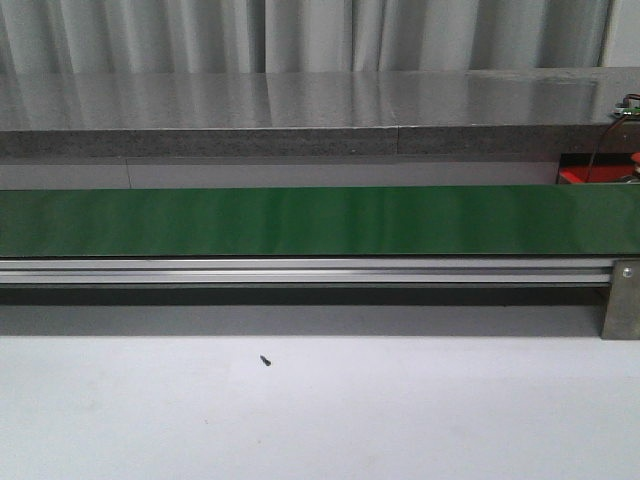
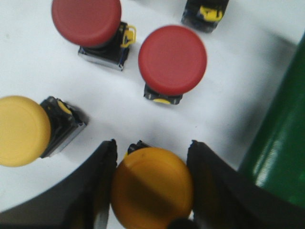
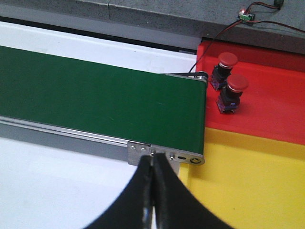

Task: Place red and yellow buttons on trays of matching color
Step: 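Move the left gripper down over a yellow push button, then grasp the yellow push button with the left gripper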

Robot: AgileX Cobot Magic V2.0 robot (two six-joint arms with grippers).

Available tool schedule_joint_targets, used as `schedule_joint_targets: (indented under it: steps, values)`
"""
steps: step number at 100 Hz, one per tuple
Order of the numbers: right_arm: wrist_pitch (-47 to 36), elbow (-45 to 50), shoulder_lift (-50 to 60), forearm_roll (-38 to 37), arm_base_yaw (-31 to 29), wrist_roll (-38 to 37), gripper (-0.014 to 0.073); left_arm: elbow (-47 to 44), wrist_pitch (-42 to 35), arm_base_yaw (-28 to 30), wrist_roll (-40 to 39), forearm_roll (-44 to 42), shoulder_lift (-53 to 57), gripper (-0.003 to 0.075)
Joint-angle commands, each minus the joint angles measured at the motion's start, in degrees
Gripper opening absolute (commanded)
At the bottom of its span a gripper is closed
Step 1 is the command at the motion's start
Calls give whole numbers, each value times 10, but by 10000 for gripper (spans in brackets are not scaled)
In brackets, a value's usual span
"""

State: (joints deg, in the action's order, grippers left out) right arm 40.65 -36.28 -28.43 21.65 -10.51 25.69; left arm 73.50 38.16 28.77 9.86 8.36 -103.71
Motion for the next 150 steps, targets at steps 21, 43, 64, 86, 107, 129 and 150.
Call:
schedule_joint_targets:
  steps: [21, 43, 64, 86, 107, 129, 150]
  values:
    - [-40, -15, -1, 15, -1, 4, -68, 94, 69, -44, 2, 10, 102, 133]
    - [-40, -15, -1, 15, -1, 4, -68, 96, 81, -119, 16, 9, 111, 133]
    - [-40, -15, -1, 15, -1, 4, -68, 84, 73, -150, 18, 6, 111, 133]
    - [-40, -15, -1, 15, -1, 4, -68, 62, 60, -153, 18, 6, 102, 133]
    - [-40, -15, -1, 15, -1, 4, -68, 60, 56, -153, 18, 7, 76, 133]
    - [-40, -15, -1, 15, -1, 4, -68, 60, 44, -153, 18, 11, 49, 134]
    - [-40, -15, -1, 15, -1, 4, -68, 61, 60, -153, 37, 31, 48, 206]
